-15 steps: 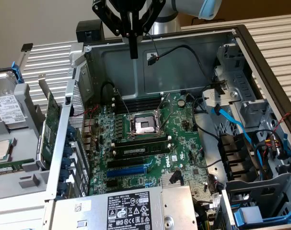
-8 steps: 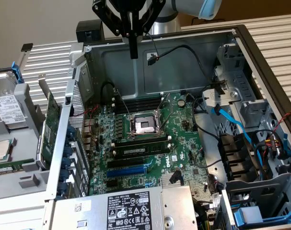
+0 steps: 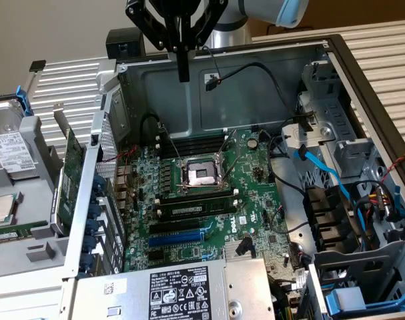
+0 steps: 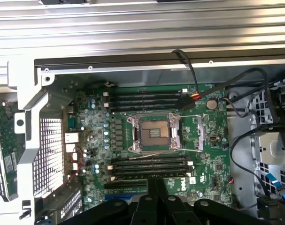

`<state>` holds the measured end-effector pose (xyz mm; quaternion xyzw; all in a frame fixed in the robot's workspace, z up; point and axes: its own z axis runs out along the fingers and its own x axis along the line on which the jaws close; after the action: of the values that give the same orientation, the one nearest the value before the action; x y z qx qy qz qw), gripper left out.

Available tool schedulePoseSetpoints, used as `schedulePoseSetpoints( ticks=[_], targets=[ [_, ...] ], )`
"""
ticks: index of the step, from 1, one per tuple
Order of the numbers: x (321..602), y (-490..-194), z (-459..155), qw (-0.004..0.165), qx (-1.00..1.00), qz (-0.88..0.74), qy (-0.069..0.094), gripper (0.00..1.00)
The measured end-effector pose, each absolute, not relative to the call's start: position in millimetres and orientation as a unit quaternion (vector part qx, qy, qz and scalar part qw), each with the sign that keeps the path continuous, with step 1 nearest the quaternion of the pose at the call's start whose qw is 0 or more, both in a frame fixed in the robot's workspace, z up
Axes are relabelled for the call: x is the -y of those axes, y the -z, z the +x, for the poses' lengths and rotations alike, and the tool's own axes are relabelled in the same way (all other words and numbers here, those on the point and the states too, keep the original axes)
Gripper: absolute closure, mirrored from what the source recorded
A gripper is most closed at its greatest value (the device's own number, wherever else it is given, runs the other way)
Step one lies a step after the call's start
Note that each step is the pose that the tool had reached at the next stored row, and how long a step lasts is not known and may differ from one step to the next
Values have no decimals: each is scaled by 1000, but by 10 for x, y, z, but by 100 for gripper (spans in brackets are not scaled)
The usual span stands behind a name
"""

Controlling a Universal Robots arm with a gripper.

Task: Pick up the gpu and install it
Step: 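Reach for the gpu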

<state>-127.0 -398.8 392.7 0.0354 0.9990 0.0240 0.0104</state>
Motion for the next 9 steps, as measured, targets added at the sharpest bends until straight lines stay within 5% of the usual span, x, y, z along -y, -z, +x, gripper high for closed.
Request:
schedulePoseSetpoints(
  ticks=[9],
  targets=[
    [3988, -3926, -1491, 11, -999, 35, -24, 89]
  ],
)
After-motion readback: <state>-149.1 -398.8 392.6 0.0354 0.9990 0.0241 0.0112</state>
